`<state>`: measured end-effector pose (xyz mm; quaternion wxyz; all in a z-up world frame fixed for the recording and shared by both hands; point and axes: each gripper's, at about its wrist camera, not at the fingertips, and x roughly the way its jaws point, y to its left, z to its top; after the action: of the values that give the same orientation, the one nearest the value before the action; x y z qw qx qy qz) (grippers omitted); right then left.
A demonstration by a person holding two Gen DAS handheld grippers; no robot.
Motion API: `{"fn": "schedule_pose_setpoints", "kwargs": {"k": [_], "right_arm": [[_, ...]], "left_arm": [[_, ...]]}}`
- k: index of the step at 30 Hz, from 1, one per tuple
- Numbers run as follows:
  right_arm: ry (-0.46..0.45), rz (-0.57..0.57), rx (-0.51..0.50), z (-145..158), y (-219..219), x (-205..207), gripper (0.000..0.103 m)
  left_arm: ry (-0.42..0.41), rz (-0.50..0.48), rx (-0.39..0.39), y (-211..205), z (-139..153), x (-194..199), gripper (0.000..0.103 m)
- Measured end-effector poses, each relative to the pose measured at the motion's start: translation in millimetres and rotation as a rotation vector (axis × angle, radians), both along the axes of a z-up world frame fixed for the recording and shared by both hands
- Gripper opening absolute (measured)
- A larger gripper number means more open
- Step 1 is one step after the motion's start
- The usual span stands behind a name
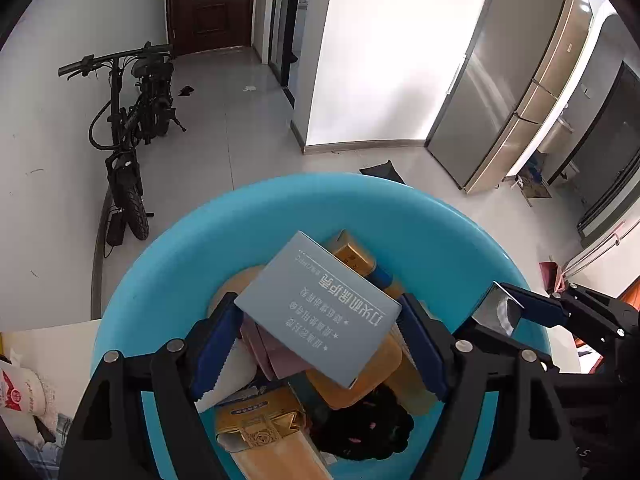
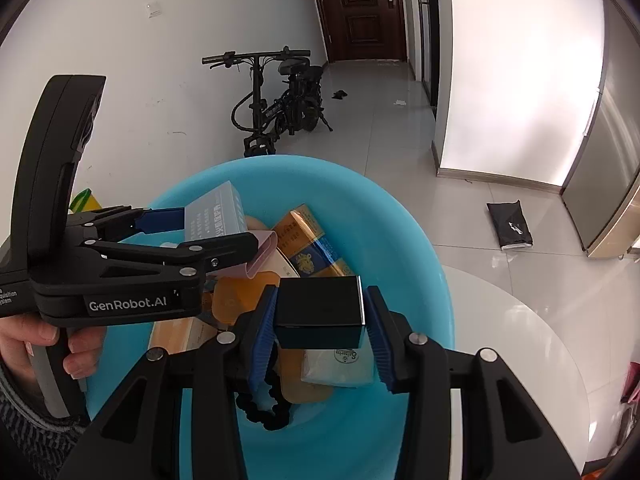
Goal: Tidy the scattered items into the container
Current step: 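Lower the grey box into the basin and open the left gripper while the right gripper lowers the black box, then open the right gripper to release the black box into the basin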
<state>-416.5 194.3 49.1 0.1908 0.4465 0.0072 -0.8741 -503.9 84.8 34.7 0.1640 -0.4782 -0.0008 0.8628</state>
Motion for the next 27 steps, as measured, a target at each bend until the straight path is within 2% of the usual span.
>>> {"fn": "schedule_pose_setpoints", "kwargs": {"k": [4, 6, 9, 19, 27], "right_arm": [[0.005, 0.011, 0.007, 2, -4, -1, 0.041], [0.012, 0.016, 0.012, 4, -5, 0, 0.041], [0.019, 0.011, 0.016, 8, -6, 0, 0.041], [0.022, 0.005, 0.03, 15, -13, 0, 0.041], [-0.014, -0.023, 0.054, 2, -24, -28, 0.041]], "left_arm": [[0.057, 0.047, -0.006, -9, 10, 3, 0.082], [0.074, 0.051, 0.025, -15, 17, 7, 0.093], [0.091, 0.053, 0.049, -22, 30, 13, 0.103], [0.152, 0.09, -0.054, -49, 41, 58, 0.103], [0.128, 0.084, -0.092, -50, 32, 62, 0.103]]}}
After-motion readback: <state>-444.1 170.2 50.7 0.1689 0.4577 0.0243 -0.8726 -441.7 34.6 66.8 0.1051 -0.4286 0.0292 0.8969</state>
